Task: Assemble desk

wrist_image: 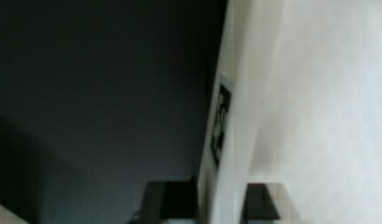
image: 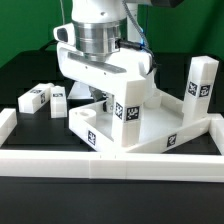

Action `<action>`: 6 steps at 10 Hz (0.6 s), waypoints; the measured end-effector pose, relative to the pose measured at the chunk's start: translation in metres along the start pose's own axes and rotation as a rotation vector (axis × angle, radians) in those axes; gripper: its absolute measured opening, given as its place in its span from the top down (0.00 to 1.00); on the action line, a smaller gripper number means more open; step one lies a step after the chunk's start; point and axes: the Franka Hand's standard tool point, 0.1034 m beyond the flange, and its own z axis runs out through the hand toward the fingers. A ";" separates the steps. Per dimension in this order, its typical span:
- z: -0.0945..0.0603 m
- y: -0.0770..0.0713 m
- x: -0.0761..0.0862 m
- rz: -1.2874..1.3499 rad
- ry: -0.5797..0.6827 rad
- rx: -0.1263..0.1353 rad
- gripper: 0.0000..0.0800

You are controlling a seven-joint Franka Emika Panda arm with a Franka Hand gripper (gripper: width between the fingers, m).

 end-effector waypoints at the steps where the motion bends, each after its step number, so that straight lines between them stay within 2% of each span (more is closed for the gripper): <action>1: -0.002 -0.002 0.006 -0.129 -0.003 -0.012 0.89; 3: -0.002 -0.013 0.016 -0.317 0.007 -0.030 0.90; 6: -0.002 -0.011 0.017 -0.480 0.004 -0.032 0.92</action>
Offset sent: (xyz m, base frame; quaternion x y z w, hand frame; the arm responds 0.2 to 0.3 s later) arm 0.0000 0.0000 0.0000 0.0000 0.0000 -0.1938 0.9810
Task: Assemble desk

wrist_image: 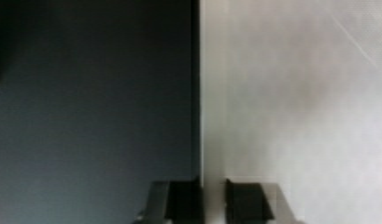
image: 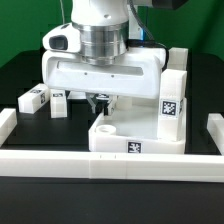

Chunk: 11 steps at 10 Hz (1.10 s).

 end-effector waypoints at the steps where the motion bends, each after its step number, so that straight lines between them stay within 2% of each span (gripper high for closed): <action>1: 0.000 0.001 0.000 -0.083 0.000 -0.004 0.92; 4: 0.000 0.003 0.001 -0.277 -0.003 -0.017 0.92; 8: -0.004 -0.014 0.033 -0.603 0.018 -0.076 0.92; 11: -0.004 -0.008 0.032 -0.813 0.006 -0.085 0.92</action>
Offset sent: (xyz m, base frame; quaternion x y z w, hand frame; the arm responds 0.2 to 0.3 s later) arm 0.0000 0.0000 0.0000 0.0000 0.0000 -0.1938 0.9810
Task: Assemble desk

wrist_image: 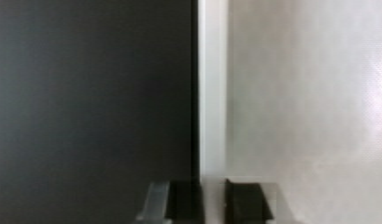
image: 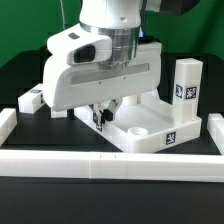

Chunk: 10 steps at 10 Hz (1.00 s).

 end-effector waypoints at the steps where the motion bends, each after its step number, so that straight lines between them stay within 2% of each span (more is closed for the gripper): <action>1: 0.000 0.001 -0.001 -0.068 -0.004 -0.003 0.92; 2: 0.000 0.003 -0.001 -0.155 -0.010 -0.009 0.92; 4: -0.004 0.004 0.009 -0.364 -0.012 -0.025 0.92; 7: -0.007 0.012 0.041 -0.653 -0.025 -0.073 0.92; 8: -0.006 0.013 0.047 -0.779 -0.035 -0.081 0.92; 10: -0.006 0.017 0.043 -0.861 -0.053 -0.087 0.92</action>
Offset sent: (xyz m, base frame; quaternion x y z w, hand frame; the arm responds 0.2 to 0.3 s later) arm 0.0313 0.0265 0.0022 0.0072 0.0383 -0.2804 0.9591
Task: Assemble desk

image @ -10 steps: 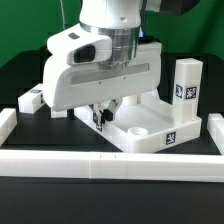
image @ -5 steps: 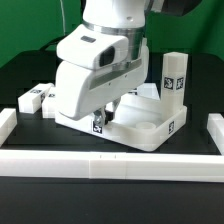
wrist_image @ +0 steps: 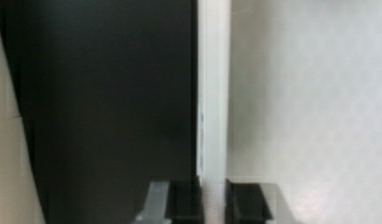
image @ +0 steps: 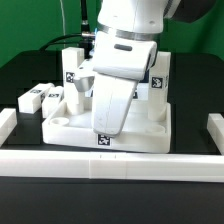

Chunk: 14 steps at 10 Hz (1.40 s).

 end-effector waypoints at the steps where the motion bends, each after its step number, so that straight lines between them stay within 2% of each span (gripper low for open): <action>1: 0.000 0.000 -0.002 -0.008 -0.006 0.000 0.92; 2: 0.000 0.001 -0.001 -0.002 -0.007 -0.001 0.92; 3: -0.004 0.010 0.007 -0.021 -0.008 -0.010 0.92; 5: -0.008 0.031 0.018 -0.036 -0.011 -0.027 0.92; 7: -0.014 0.055 0.035 -0.021 -0.011 -0.031 0.92; 8: -0.015 0.060 0.041 -0.007 -0.015 -0.009 0.92; 10: -0.014 0.060 0.050 0.029 -0.028 0.049 0.92; 11: -0.015 0.059 0.054 0.032 -0.036 0.066 0.92; 13: -0.017 0.057 0.061 0.051 -0.052 0.076 0.92; 14: -0.016 0.054 0.054 0.064 -0.053 0.085 0.92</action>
Offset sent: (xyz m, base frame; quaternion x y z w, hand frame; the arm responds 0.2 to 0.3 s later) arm 0.0550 0.0331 0.0057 -0.0118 0.0095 -0.0779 0.9968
